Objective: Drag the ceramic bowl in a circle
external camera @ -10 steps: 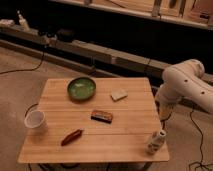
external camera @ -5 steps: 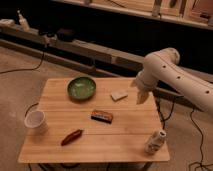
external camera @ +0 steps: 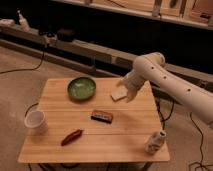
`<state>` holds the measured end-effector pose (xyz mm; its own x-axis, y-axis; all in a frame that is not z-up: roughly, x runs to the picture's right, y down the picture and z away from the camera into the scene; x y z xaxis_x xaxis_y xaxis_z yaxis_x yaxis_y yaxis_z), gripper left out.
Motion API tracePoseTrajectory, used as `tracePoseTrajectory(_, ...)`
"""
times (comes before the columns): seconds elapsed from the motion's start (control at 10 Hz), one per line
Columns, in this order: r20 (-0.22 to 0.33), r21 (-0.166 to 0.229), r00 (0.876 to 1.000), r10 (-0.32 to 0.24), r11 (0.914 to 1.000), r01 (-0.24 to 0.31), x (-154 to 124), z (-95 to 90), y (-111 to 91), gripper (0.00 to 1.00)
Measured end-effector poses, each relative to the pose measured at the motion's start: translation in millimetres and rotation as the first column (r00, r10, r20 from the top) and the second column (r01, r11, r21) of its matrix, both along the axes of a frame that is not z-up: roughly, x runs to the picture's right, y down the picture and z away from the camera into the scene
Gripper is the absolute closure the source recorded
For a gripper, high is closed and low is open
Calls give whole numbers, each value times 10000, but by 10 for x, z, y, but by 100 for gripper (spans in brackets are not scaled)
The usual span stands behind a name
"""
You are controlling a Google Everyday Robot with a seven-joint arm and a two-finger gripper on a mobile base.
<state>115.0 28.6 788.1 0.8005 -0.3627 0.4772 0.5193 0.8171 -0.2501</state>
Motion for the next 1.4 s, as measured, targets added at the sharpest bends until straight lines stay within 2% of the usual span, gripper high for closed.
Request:
tracePoseTrajectory(0.1,257,0,9988,-427,9991,427,-18,69,24,35)
tracePoseTrajectory(0.2,568,-34,9934,-993,9950,997,-50,170,51,35)
tracePoseTrajectory(0.3,720,-89,9888,-1306,9913,1316,-88,243,44,35)
tracePoseTrajectory(0.4,838,-102,9861,-1434,9894,1447,-136,285,-5,35)
tracePoseTrajectory(0.7,1644,-6,9730,-1620,9864,1643,-513,354,-321,35)
tracePoseTrajectory(0.9,1997,74,9635,-1786,9835,1808,-773,364,-409,35)
tracePoseTrajectory(1.2,2338,694,9448,-2297,9732,2194,-1129,379,-448,35)
tracePoseTrajectory(1.4,2508,1243,9282,-2748,9601,2507,-1343,365,-369,35)
